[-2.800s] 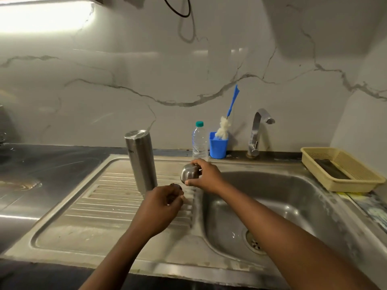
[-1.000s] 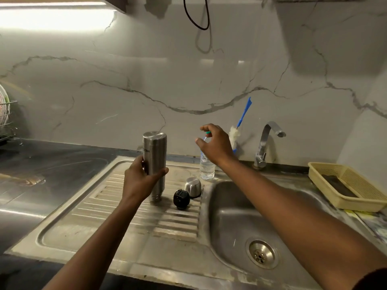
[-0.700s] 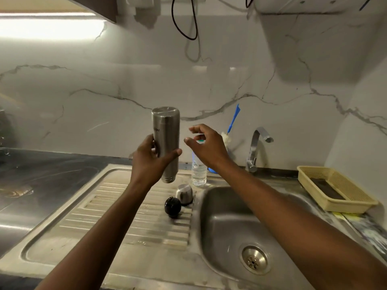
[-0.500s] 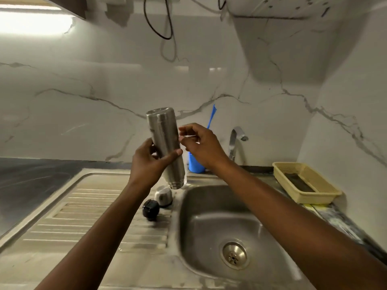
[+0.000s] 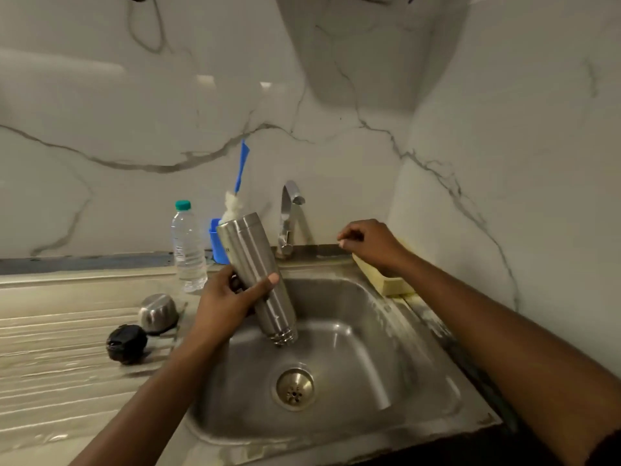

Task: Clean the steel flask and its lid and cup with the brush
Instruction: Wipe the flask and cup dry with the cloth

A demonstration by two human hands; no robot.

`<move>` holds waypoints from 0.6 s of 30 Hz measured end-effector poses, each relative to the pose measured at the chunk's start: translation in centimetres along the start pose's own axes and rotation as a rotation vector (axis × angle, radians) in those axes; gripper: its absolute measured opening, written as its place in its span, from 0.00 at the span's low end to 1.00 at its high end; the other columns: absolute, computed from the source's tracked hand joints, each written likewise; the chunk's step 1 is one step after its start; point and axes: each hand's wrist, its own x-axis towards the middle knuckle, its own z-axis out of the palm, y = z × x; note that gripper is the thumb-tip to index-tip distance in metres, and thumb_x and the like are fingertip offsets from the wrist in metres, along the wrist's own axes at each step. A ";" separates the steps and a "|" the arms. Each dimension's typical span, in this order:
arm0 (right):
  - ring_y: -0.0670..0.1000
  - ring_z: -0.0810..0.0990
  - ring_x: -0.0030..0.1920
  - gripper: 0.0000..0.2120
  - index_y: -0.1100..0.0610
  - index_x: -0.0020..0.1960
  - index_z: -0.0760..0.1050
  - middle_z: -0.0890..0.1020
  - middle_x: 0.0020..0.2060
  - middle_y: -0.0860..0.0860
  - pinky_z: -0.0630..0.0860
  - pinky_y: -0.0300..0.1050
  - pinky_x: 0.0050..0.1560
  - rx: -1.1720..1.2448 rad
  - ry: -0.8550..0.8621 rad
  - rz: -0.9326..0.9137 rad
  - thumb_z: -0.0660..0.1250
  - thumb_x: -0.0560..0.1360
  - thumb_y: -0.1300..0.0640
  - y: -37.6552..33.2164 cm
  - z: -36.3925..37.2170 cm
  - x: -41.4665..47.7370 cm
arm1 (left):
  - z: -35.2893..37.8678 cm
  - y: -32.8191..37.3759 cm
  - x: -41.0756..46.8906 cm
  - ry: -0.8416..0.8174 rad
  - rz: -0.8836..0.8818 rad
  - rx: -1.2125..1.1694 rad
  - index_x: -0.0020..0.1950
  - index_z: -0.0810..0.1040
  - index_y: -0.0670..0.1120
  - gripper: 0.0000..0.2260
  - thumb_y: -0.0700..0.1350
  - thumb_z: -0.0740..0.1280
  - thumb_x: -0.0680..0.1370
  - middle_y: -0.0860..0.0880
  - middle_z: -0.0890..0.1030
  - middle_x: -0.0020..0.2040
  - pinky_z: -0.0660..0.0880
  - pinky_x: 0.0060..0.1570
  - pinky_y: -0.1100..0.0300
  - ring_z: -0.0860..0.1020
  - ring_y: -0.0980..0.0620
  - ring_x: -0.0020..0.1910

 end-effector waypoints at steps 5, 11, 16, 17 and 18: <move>0.54 0.84 0.50 0.05 0.57 0.45 0.86 0.87 0.45 0.53 0.80 0.46 0.51 -0.305 0.022 0.281 0.72 0.74 0.59 7.1 -2.2 2.0 | 0.8 -0.2 -0.4 -0.060 0.005 0.022 0.62 0.79 0.47 0.21 0.46 0.78 0.71 0.47 0.88 0.52 0.86 0.45 0.58 0.88 0.49 0.51; 0.54 0.80 0.43 0.25 0.59 0.42 0.82 0.81 0.35 0.52 0.73 0.45 0.43 -0.410 -0.082 0.435 0.68 0.76 0.36 11.2 -0.2 2.8 | 0.2 -0.8 0.3 -0.078 0.006 0.069 0.62 0.80 0.46 0.22 0.47 0.78 0.70 0.48 0.89 0.51 0.86 0.47 0.55 0.88 0.49 0.50; 0.53 0.79 0.41 0.23 0.54 0.37 0.74 0.80 0.36 0.51 0.73 0.45 0.41 -0.458 -0.052 0.428 0.66 0.76 0.34 11.2 0.5 3.2 | -0.5 -1.2 0.7 -0.088 -0.002 0.102 0.63 0.79 0.48 0.23 0.47 0.78 0.70 0.49 0.89 0.52 0.86 0.48 0.55 0.88 0.49 0.51; 0.54 0.79 0.41 0.22 0.54 0.38 0.74 0.81 0.39 0.52 0.74 0.46 0.41 -0.481 -0.048 0.430 0.67 0.77 0.36 11.0 0.4 3.1 | -0.5 -1.3 0.8 -0.088 -0.005 0.103 0.64 0.79 0.48 0.23 0.47 0.78 0.70 0.49 0.89 0.53 0.86 0.48 0.54 0.88 0.49 0.51; 0.55 0.79 0.42 0.19 0.55 0.41 0.75 0.82 0.41 0.54 0.74 0.46 0.41 -0.498 -0.032 0.439 0.68 0.77 0.39 10.8 0.3 3.1 | -0.5 -1.3 0.8 -0.085 -0.008 0.102 0.65 0.79 0.47 0.23 0.47 0.79 0.71 0.49 0.89 0.53 0.86 0.49 0.53 0.88 0.49 0.51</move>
